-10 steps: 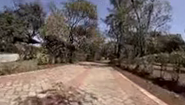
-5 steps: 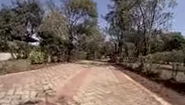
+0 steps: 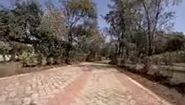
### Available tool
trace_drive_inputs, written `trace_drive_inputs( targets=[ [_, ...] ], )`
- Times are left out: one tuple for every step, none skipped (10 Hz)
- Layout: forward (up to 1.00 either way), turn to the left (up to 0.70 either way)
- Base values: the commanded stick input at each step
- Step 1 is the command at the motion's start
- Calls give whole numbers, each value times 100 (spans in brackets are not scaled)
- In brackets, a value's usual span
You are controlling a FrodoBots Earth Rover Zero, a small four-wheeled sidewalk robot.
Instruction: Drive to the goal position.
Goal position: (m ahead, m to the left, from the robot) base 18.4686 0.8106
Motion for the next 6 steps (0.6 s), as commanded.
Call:
trace_drive_inputs(
  targets=[
    [100,0],
    [100,0],
    [100,0],
    [100,0],
    [100,0],
    [100,0]
  ],
)
